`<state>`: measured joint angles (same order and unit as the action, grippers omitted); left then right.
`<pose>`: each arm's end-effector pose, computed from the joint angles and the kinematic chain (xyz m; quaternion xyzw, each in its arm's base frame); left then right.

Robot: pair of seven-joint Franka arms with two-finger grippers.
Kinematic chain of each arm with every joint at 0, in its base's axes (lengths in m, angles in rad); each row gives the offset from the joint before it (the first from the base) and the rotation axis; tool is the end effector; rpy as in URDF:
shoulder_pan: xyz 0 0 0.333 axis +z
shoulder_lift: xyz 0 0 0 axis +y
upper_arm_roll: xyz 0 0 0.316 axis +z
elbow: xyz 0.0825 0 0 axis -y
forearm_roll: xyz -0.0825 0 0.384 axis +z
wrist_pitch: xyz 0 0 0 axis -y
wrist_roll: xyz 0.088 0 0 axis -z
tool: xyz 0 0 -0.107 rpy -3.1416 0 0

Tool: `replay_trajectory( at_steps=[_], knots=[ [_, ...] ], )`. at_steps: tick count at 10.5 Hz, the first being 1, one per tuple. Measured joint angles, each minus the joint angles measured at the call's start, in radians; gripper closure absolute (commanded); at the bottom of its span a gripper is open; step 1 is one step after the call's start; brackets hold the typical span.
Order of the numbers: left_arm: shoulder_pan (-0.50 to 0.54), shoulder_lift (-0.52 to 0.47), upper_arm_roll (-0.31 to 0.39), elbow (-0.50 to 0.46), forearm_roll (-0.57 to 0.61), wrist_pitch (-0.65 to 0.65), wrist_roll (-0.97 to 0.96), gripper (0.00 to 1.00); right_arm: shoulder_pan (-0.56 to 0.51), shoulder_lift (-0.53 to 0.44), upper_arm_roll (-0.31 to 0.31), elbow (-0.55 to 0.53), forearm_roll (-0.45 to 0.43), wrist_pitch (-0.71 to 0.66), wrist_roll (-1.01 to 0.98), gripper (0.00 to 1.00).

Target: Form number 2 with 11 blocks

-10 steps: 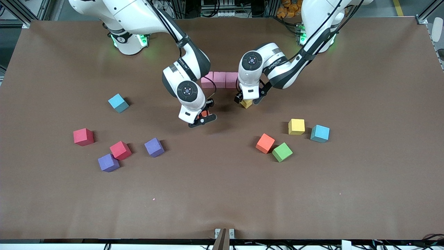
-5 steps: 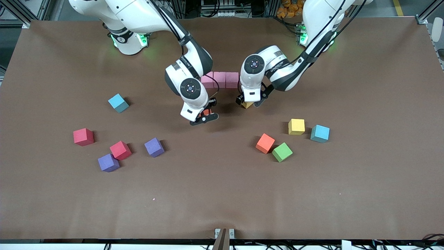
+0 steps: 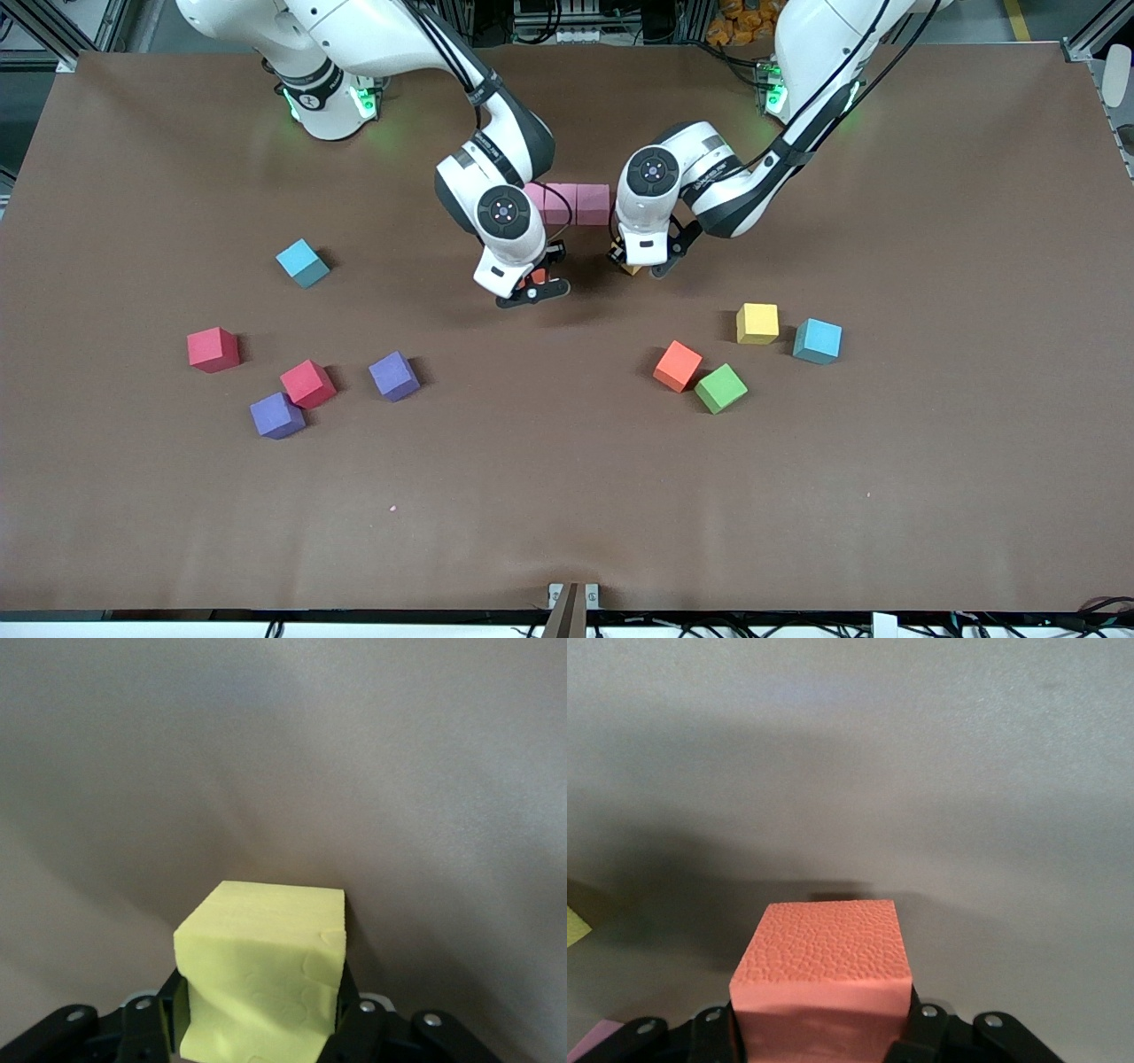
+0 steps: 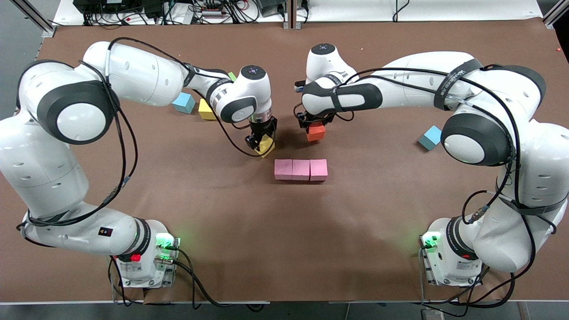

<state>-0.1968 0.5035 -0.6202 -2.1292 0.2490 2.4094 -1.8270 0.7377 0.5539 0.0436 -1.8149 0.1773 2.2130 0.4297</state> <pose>0.3817 -0.4104 0.2015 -0.9065 -0.4136 0.0774 0.0354 0.4474 0.4497 0.2225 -0.9874 -0.1137 0.1084 0.0201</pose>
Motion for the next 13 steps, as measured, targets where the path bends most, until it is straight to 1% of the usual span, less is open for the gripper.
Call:
replay_trajectory(
  at_steps=[2, 4, 7, 8, 10, 13],
  knots=[
    [0.016, -0.001, 0.003, 0.010, 0.000, 0.000, 0.000, 0.95, 0.000, 0.000, -0.001, 0.000, 0.000, 0.000, 0.001, 0.83],
    [0.067, -0.004, 0.004, 0.034, 0.004, -0.005, 0.016, 0.94, 0.000, 0.000, -0.001, 0.000, 0.000, 0.001, 0.009, 0.83],
    [0.126, -0.005, 0.005, 0.119, 0.004, -0.103, 0.084, 0.93, 0.002, 0.002, 0.001, 0.003, 0.000, 0.001, 0.063, 0.83],
    [0.136, -0.005, 0.005, 0.153, 0.004, -0.140, 0.110, 0.93, 0.014, 0.009, 0.002, 0.013, 0.000, 0.003, 0.103, 0.83],
    [0.166, -0.005, 0.008, 0.207, 0.004, -0.183, 0.177, 0.93, 0.065, 0.049, 0.003, 0.071, 0.000, 0.006, 0.198, 0.83],
    [0.212, -0.005, 0.009, 0.262, 0.004, -0.246, 0.306, 0.93, 0.119, 0.107, 0.002, 0.140, 0.000, 0.010, 0.233, 0.83]
  ],
)
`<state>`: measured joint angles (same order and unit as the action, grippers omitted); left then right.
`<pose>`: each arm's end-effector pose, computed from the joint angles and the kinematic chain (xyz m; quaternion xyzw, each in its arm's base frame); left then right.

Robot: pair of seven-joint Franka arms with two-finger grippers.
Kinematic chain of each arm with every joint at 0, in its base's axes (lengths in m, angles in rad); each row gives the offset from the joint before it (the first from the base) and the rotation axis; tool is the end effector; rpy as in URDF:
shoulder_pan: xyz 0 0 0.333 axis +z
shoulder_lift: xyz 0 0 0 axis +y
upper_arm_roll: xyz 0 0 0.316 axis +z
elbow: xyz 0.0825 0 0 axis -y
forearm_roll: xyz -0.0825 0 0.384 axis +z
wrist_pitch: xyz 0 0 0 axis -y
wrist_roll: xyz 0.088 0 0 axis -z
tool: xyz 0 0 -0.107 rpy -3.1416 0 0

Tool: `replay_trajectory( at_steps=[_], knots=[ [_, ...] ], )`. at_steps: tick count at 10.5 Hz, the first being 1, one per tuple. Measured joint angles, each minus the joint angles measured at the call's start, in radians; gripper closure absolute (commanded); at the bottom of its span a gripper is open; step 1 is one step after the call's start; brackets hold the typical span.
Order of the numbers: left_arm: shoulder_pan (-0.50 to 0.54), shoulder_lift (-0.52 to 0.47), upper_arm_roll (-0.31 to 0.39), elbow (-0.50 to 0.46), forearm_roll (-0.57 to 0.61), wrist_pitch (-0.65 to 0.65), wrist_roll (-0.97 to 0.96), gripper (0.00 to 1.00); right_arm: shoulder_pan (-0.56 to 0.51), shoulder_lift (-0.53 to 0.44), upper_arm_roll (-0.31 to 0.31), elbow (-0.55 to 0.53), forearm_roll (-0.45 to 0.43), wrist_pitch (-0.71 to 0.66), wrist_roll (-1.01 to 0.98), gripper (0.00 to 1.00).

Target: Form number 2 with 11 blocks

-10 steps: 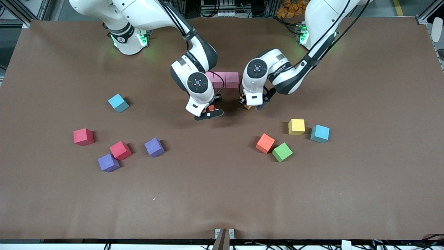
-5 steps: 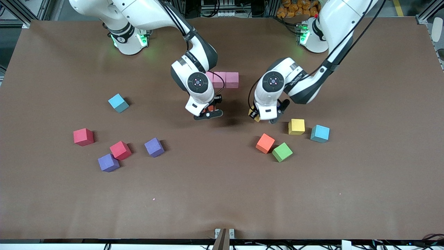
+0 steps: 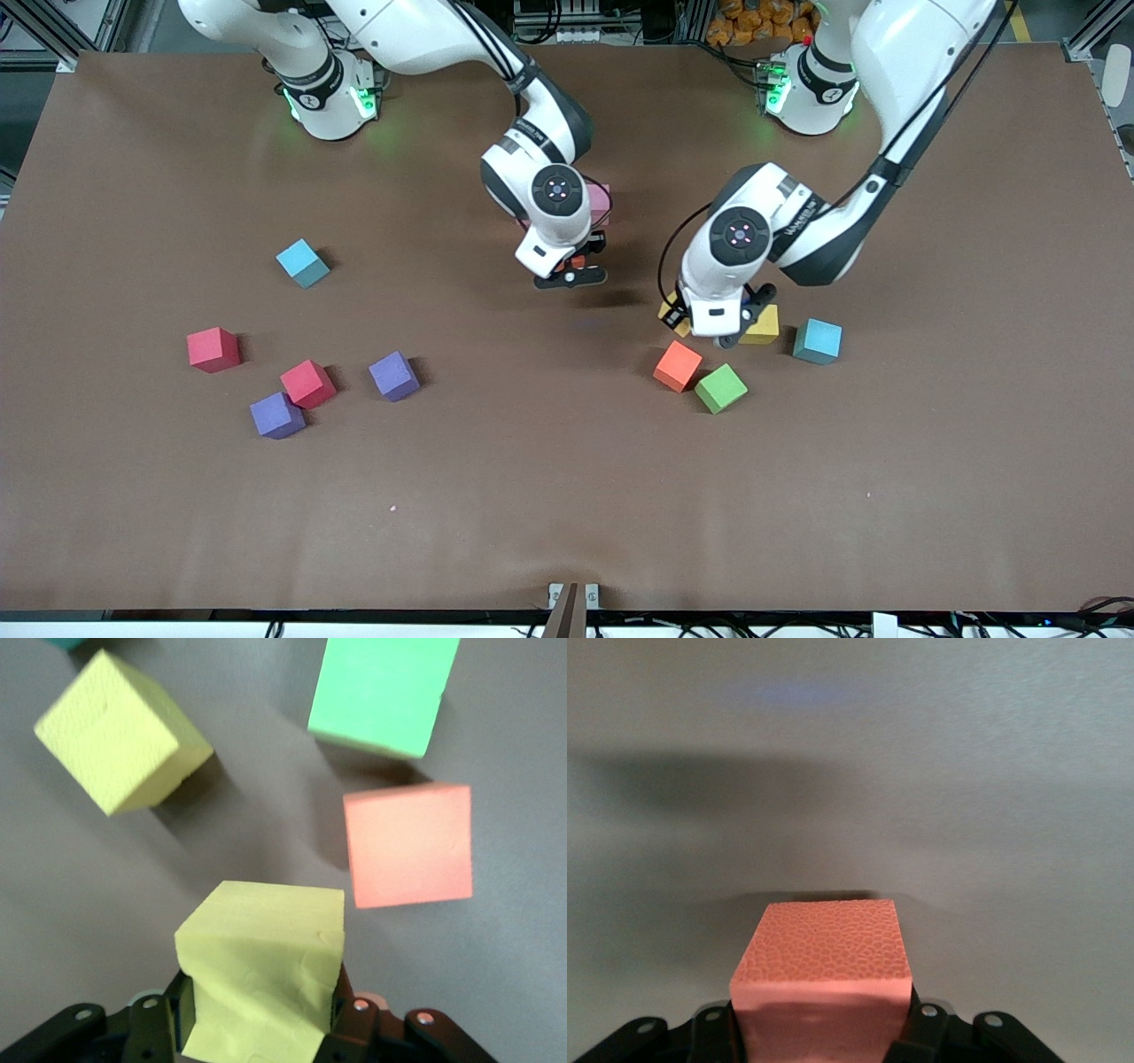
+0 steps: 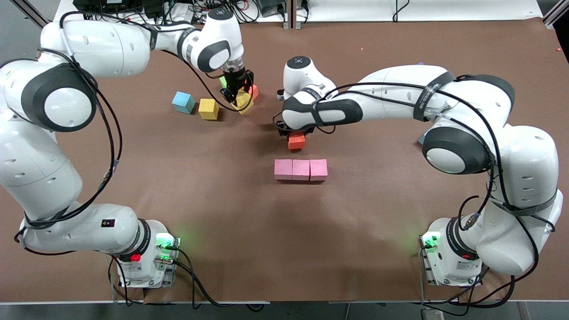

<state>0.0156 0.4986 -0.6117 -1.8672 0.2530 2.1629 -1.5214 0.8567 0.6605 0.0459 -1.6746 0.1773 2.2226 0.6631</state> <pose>0.5331 -0.3222 0.2815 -0.9162 -0.3957 0.0585 0.0232 0.4126 0.5269 0.2104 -0.9934 -0.0575 0.0973 0.0182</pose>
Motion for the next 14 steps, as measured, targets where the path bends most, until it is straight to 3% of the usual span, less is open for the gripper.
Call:
replay_trajectory(
  at_steps=[4, 14],
  knots=[
    [0.022, 0.003, 0.001, 0.057, 0.000, -0.086, 0.174, 0.93, 0.055, 0.046, 0.000, 0.063, -0.002, 0.000, 0.046, 0.83],
    [0.029, 0.009, 0.001, 0.061, 0.000, -0.131, 0.407, 0.91, 0.099, 0.061, 0.000, 0.065, -0.032, -0.017, 0.153, 0.83]
  ],
)
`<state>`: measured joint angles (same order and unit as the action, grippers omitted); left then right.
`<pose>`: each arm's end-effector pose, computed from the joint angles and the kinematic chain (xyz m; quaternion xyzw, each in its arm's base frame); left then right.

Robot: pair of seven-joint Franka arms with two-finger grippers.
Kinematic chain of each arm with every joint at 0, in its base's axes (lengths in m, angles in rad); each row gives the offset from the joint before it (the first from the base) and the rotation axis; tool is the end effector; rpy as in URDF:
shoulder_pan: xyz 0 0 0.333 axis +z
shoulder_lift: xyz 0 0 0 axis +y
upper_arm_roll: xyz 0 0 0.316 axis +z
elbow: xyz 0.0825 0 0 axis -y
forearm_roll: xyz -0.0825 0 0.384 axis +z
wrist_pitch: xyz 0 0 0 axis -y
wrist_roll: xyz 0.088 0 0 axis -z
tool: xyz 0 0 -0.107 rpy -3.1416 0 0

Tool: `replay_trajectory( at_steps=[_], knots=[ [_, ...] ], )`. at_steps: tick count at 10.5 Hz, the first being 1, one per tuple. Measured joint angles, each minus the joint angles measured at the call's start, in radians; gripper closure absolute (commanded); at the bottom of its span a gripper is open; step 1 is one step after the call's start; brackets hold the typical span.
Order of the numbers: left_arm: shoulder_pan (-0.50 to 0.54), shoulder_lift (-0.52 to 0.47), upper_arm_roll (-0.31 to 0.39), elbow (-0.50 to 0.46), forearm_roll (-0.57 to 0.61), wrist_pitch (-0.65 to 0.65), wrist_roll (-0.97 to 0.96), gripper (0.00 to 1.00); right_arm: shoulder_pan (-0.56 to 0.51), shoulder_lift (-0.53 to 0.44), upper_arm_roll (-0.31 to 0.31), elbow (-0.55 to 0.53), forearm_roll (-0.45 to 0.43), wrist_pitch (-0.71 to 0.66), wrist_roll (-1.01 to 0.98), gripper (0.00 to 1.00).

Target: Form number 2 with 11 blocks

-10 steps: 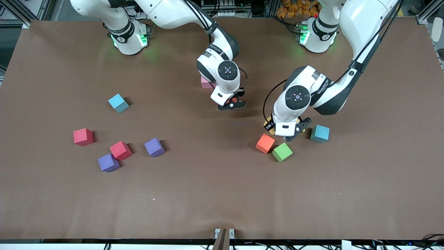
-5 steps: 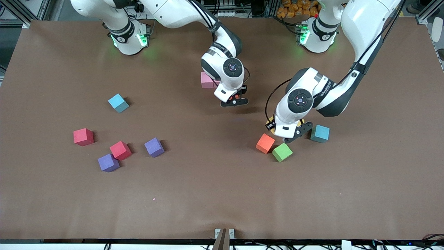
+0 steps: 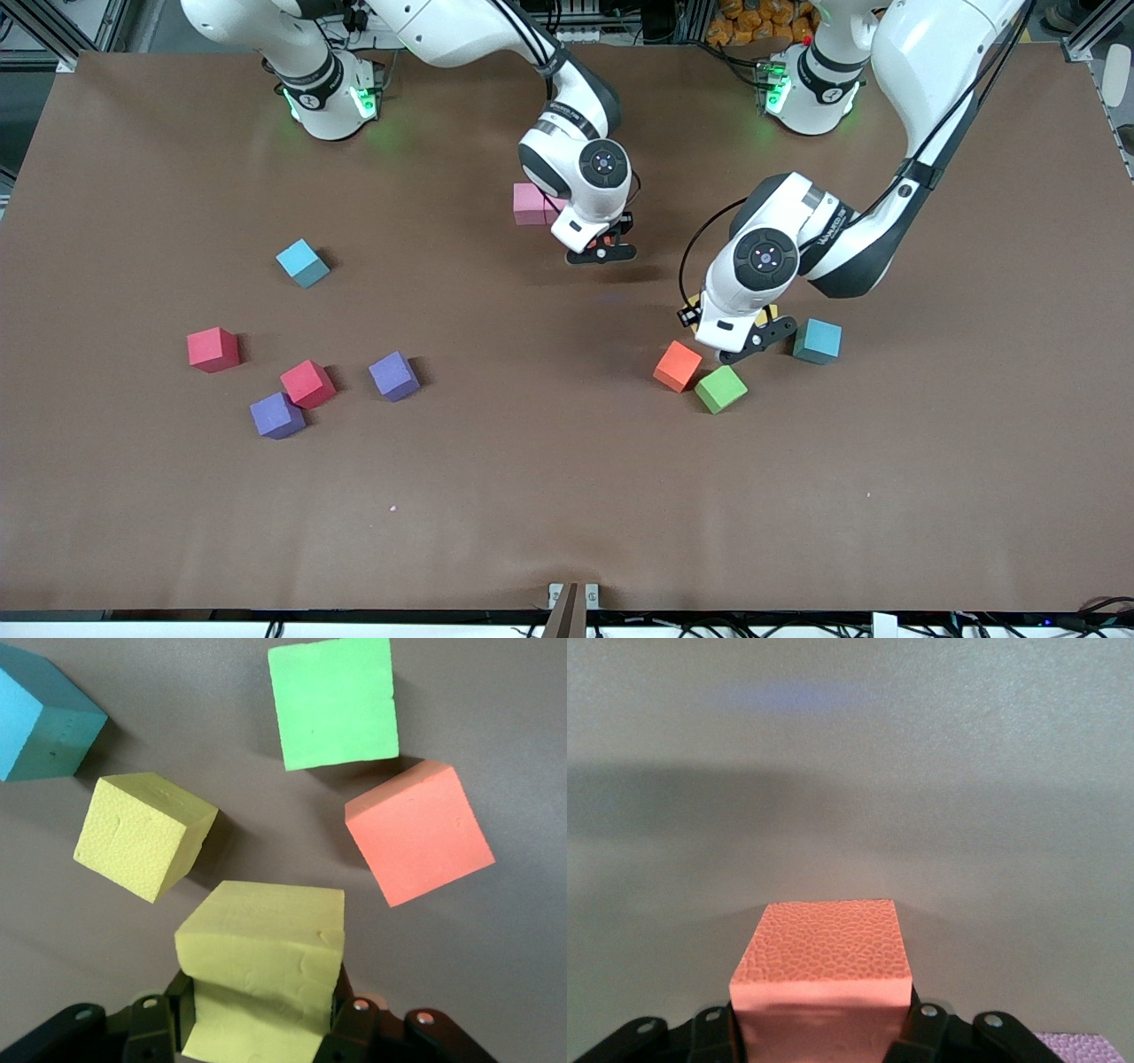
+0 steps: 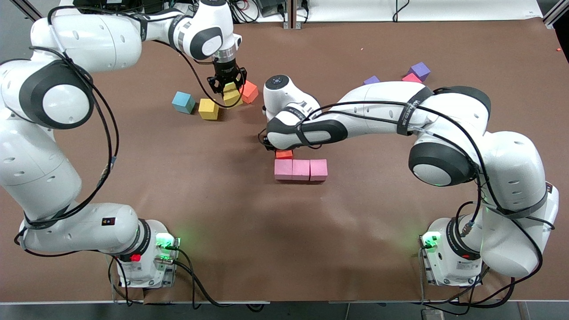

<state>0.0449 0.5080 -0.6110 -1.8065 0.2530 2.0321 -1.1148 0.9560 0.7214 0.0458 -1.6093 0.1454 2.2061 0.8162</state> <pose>0.5488 -0.2998 0.2913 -0.9705 -0.2212 0.0861 0.0418 0.3654 0.5738 0.1948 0.9947 0.0410 -0.0943 0.0053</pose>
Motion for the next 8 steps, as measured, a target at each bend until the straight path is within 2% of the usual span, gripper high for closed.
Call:
replay_trajectory(
  at_steps=[6, 7, 8],
  knots=[
    [-0.010, 0.000, -0.002, 0.000, 0.000, -0.002, 0.057, 0.91, 0.010, 0.000, -0.001, 0.000, -0.008, -0.003, 0.024, 0.80],
    [-0.010, 0.000, -0.003, 0.000, 0.000, -0.002, 0.057, 0.91, 0.010, 0.000, -0.001, 0.000, -0.008, -0.004, 0.024, 0.72],
    [-0.011, 0.000, -0.003, 0.000, 0.000, -0.002, 0.057, 0.91, 0.011, 0.000, -0.001, 0.000, -0.008, -0.005, 0.024, 0.38]
  ],
)
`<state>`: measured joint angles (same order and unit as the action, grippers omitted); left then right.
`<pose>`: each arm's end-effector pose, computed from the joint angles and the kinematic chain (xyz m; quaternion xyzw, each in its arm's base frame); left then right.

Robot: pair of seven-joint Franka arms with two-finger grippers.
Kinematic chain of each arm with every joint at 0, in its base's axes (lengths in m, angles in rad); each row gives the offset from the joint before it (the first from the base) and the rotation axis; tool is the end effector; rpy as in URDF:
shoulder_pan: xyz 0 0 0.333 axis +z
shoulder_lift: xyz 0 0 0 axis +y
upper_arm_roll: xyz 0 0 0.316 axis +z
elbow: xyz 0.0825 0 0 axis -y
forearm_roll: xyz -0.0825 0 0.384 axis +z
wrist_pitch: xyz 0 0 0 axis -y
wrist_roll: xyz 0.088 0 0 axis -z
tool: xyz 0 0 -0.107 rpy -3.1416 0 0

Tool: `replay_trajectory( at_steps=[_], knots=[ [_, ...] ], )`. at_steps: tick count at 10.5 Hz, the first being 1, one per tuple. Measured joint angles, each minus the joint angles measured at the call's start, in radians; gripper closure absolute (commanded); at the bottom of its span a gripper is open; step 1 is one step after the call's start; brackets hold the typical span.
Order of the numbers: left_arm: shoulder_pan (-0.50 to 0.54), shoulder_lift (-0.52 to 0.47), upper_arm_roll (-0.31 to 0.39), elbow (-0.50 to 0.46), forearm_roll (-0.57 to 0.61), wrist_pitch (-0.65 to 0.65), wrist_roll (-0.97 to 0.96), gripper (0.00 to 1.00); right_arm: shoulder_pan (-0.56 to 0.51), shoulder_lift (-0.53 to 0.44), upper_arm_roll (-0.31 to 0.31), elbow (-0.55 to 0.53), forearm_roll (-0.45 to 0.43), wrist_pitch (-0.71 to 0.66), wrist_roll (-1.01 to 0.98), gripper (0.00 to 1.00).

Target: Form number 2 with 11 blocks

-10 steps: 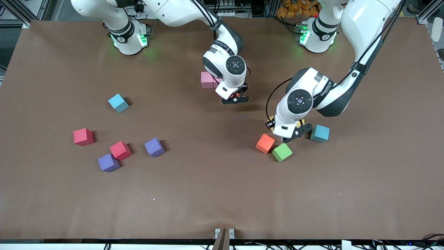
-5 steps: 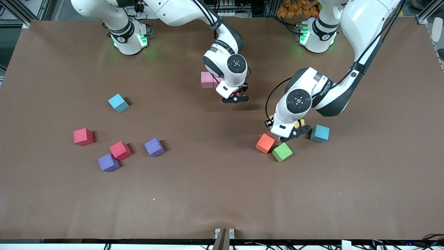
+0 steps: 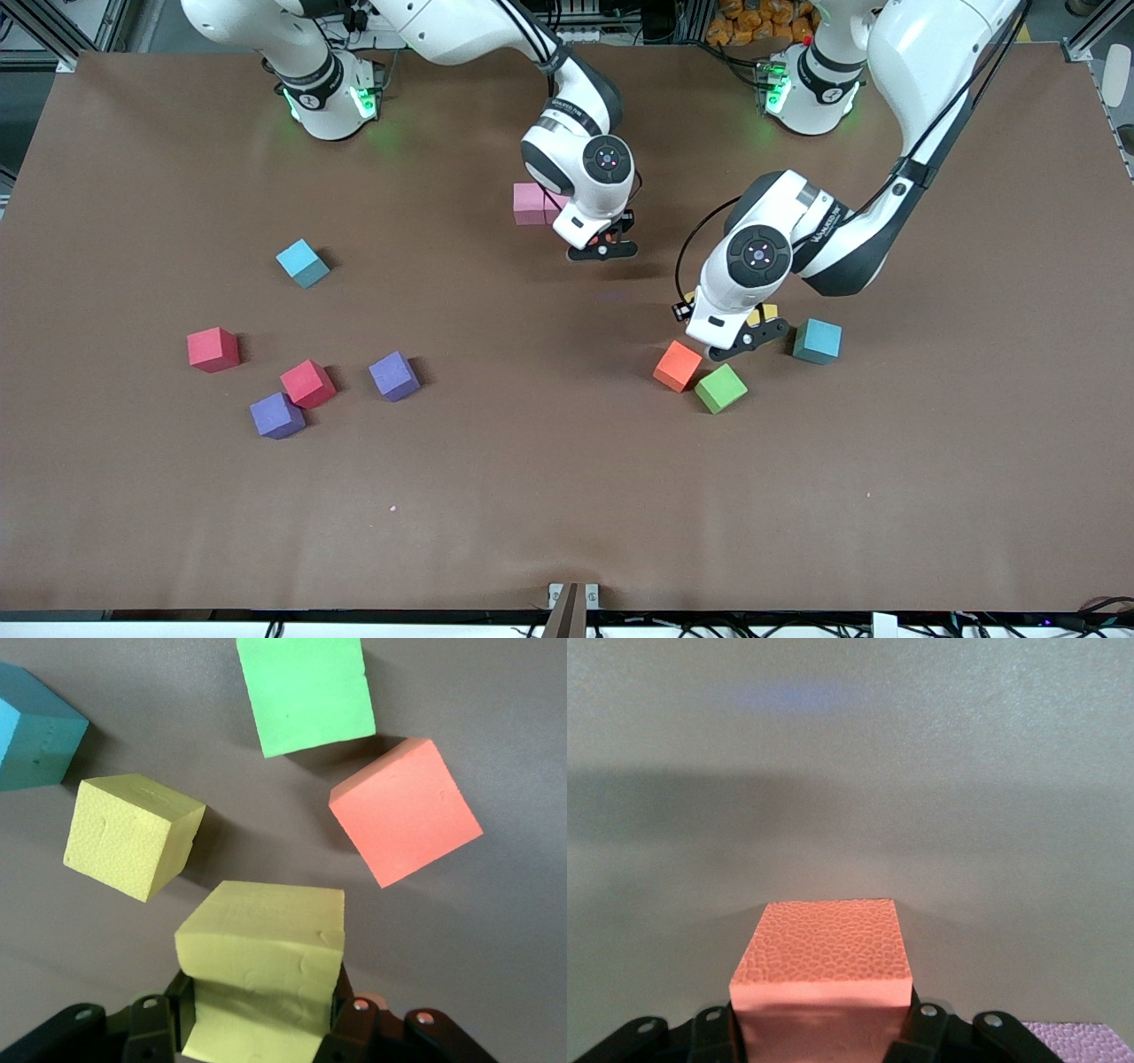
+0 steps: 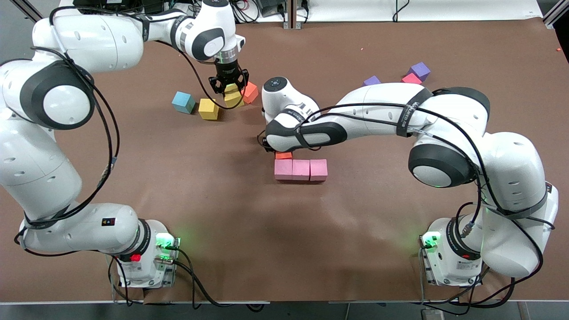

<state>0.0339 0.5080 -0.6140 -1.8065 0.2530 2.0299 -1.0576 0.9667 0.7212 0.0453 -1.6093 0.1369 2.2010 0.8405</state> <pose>0.5444 -0.3072 0.2916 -0.9777 -0.1866 0.0878 0.0401 0.3593 0.5769 0.1945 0.9949 0.0369 -0.0930 0.0109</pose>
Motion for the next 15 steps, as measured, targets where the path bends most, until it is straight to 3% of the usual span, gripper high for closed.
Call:
replay_trajectory(
  at_steps=[1, 5, 9, 12, 15],
  knots=[
    [-0.002, 0.000, 0.000, 0.000, 0.000, 0.000, 0.000, 0.91, 0.000, 0.000, 0.000, 0.000, -0.001, -0.001, 0.000, 0.00],
    [-0.021, 0.000, -0.004, 0.000, 0.000, 0.000, 0.000, 0.91, 0.001, -0.001, -0.014, 0.005, -0.007, -0.007, 0.005, 0.00],
    [-0.045, 0.009, -0.006, 0.000, 0.000, 0.000, -0.004, 0.91, -0.043, -0.017, -0.057, 0.099, -0.007, -0.055, 0.005, 0.00],
    [-0.111, 0.043, -0.006, 0.020, 0.000, 0.000, -0.047, 0.91, -0.134, -0.041, -0.062, 0.143, -0.011, -0.162, -0.084, 0.00],
    [-0.127, 0.065, -0.006, 0.038, 0.000, 0.003, -0.049, 0.91, -0.315, -0.042, -0.069, 0.144, -0.017, -0.187, -0.311, 0.00]
  ],
)
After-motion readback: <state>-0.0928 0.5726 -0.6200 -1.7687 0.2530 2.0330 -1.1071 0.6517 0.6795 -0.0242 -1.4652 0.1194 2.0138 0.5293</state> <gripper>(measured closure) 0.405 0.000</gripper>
